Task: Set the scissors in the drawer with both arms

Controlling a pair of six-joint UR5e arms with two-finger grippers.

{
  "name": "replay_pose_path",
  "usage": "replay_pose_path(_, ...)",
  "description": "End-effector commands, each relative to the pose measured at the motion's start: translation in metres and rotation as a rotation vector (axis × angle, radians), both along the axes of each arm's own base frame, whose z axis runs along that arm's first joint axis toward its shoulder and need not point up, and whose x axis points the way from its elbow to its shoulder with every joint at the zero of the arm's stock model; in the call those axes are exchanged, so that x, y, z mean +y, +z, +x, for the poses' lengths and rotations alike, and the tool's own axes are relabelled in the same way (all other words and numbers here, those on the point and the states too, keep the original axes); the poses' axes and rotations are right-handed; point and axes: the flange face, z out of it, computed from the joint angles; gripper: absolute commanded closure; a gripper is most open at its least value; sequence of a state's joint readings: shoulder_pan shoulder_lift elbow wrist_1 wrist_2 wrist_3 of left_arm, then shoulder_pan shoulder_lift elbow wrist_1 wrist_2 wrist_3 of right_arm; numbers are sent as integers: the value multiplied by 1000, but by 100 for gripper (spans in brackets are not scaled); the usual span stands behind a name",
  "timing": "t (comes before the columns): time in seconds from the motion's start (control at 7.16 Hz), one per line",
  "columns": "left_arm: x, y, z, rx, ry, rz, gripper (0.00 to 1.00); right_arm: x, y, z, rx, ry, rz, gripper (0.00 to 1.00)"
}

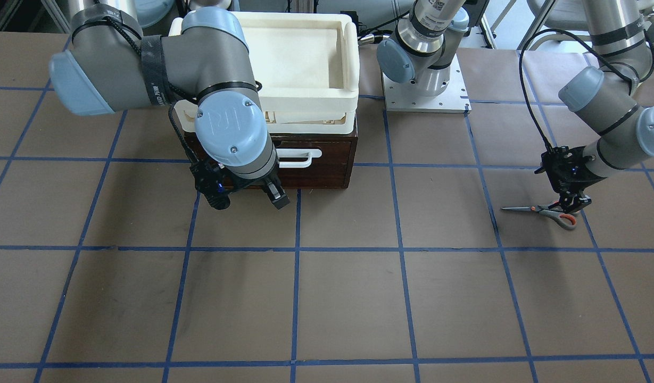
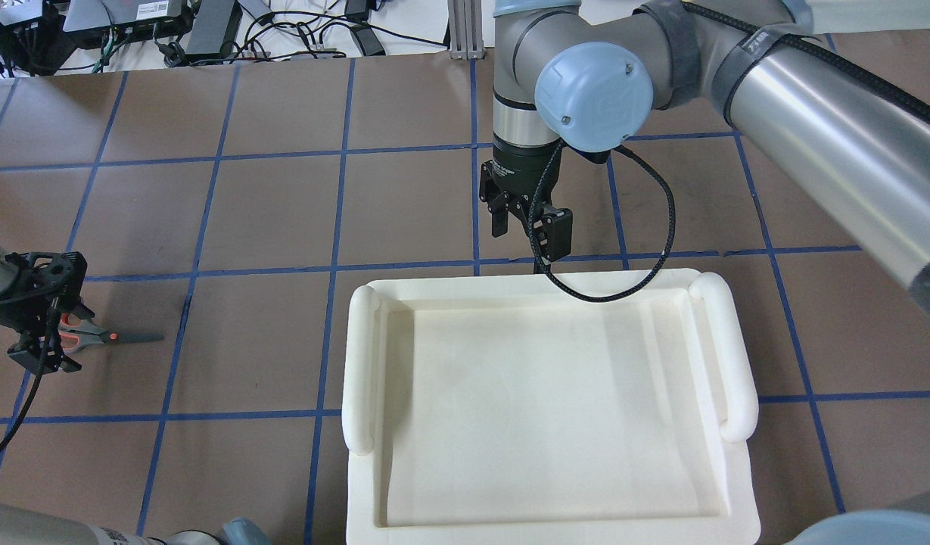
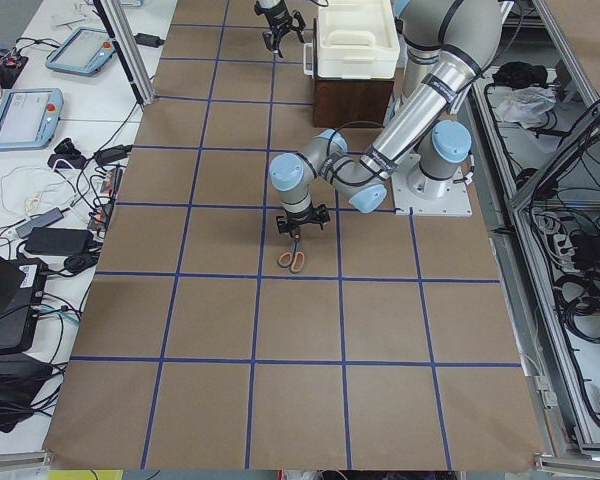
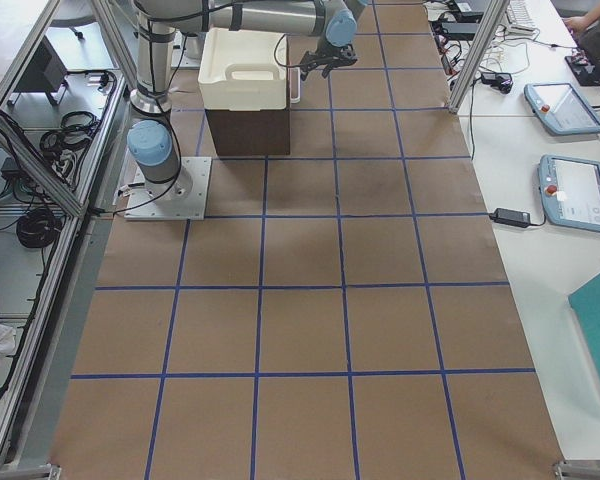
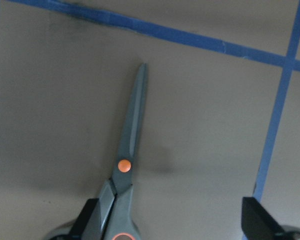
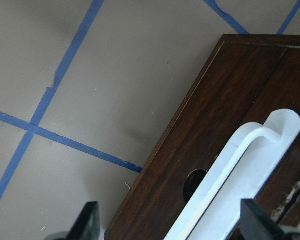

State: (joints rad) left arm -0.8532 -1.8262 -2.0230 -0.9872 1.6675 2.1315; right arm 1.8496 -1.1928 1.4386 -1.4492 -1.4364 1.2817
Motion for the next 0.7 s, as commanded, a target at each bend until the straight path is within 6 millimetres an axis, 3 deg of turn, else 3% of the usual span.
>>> replay_pose_path(0.0,-7,-15,7,-27,-96,-49,0,9,-18,-2,12,0,39,0)
replay_pose_path(0.42,-11,-38,11,-36,-126,-62,0,11,-29,-2,20,2,64,0)
replay_pose_path(0.56,-12,-38,11,-34,-146,-65,2,10,-31,-2,19,1,66,0)
